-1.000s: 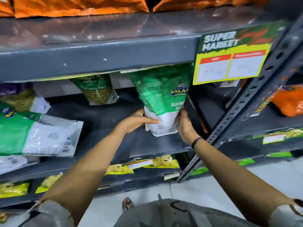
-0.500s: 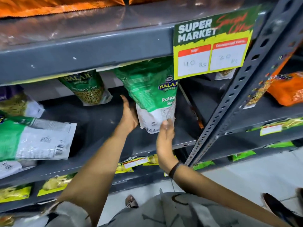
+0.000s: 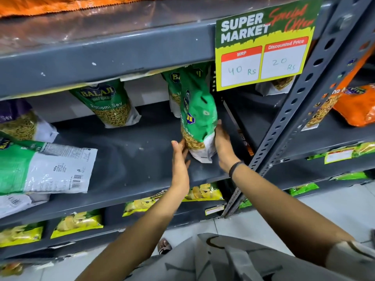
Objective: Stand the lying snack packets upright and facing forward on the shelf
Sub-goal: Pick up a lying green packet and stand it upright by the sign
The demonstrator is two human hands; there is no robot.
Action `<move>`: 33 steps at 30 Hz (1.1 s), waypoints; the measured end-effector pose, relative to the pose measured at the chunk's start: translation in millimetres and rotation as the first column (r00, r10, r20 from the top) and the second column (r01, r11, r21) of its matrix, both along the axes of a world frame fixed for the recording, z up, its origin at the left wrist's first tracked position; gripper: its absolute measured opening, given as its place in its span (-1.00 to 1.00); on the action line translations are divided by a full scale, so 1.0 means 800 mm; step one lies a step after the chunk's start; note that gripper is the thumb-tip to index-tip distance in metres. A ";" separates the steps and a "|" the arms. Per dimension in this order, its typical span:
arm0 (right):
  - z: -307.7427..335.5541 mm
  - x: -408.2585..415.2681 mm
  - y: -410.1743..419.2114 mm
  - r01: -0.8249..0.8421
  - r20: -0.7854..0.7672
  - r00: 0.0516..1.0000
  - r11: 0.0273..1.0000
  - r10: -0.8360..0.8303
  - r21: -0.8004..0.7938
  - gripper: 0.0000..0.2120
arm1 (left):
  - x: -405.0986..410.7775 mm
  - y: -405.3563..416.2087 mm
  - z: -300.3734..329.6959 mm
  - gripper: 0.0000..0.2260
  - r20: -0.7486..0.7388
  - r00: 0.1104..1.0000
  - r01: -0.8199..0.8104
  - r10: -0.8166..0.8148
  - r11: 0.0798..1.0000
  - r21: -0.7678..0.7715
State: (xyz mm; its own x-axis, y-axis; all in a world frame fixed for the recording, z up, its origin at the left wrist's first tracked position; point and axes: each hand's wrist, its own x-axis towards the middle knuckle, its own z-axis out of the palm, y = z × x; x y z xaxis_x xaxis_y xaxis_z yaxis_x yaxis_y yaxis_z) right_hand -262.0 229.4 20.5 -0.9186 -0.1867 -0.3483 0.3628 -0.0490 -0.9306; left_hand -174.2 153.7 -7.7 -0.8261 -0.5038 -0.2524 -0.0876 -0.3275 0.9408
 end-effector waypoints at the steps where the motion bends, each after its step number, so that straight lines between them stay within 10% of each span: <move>1: 0.002 -0.005 0.002 -0.027 0.027 0.999 1.000 0.026 0.014 -0.46 | 0.004 0.004 -0.002 -0.42 -0.002 1.000 -0.008 0.008 1.000 -0.023; 9: 0.009 0.053 0.001 0.319 0.023 0.947 0.946 -0.321 0.056 -0.51 | -0.048 -0.055 0.019 -0.44 0.063 0.988 -0.140 0.144 0.988 -0.068; 17: 0.009 0.108 -0.017 0.100 0.158 0.983 0.994 -0.093 -0.036 -0.46 | -0.115 -0.069 0.051 -0.36 -0.025 0.980 0.198 -0.198 0.980 0.028; 33: 0.024 0.018 0.012 0.073 0.128 0.990 0.995 -0.064 -0.073 -0.49 | -0.039 -0.012 0.024 -0.77 -0.028 0.978 -0.207 0.205 0.970 -0.131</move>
